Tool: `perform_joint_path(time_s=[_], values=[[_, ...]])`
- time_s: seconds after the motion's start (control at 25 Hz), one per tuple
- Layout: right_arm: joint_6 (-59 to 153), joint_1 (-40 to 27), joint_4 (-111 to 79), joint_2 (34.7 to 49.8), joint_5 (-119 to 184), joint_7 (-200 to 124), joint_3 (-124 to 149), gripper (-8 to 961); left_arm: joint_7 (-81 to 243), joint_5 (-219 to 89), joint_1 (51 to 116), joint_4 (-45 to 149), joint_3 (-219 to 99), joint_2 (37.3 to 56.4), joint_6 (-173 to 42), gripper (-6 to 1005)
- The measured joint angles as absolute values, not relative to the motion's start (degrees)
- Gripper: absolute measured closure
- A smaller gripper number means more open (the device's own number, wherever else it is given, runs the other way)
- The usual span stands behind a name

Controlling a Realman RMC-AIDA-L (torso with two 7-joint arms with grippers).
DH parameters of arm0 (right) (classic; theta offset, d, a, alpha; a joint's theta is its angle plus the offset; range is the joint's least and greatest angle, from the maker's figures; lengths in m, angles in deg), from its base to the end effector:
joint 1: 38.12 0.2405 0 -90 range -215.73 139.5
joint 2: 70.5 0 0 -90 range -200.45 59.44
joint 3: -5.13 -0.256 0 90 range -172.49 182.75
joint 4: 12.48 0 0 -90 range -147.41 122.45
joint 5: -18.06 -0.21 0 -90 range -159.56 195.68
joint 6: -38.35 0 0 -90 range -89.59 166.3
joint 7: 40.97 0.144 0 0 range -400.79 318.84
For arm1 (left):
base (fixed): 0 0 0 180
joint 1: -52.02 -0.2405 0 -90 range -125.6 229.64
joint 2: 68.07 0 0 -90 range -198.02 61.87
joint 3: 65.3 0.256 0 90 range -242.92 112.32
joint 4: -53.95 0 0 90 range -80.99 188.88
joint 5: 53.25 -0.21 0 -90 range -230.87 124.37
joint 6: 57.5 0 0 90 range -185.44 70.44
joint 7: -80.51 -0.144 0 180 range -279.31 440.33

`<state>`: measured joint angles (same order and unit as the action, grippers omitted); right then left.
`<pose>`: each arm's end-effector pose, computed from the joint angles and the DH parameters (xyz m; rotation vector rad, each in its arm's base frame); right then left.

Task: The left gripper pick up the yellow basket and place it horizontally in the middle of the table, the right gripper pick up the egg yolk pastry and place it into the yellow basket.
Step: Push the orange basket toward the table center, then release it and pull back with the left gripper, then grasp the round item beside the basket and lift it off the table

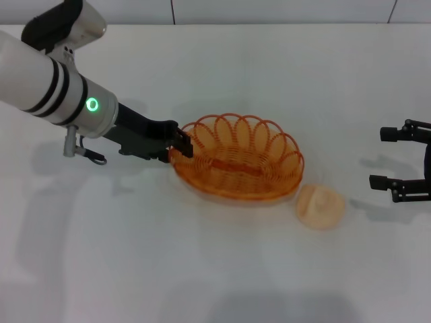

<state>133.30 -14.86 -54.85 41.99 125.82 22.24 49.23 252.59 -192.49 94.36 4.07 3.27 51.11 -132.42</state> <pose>0.2918 0.3086 0.0545 -2.7172 0.1780 0.5856 -0.2072 0.3865 -0.0364 -2.1453 -1.8616 0.0844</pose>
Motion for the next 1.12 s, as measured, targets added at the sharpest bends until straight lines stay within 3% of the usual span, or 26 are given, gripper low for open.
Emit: perform_joint_path(time_s=[0.4, 0.48, 0.76, 0.96, 1.12], values=[[133.07, -14.66, -54.85, 42.11, 125.81, 22.56, 49.17, 95, 250.73, -193.21, 94.67, 1.63, 3.06, 49.98, -134.03, 513], [133.06, -14.63, -54.85, 42.22, 125.81, 22.69, 49.1, 95, 250.21, -193.24, 94.72, 1.56, 3.0, 49.46, -134.45, 287], [133.41, -14.7, -54.84, 42.33, 125.81, 23.75, 48.98, 95, 244.41, -192.52, 93.75, -1.26, 1.52, 48.33, -137.04, 242], [133.61, -14.97, -54.84, 41.97, 125.81, 26.31, 49.01, 96, 228.06, -187.43, 87.95, -11.39, -2.86, 49.21, -142.36, 241], [133.8, -15.54, -56.66, 42.21, 125.98, 29.13, 50.52, 97, 212.29, -181.57, 84.18, -13.6, -5.55, 48.26, -146.93, 241]])
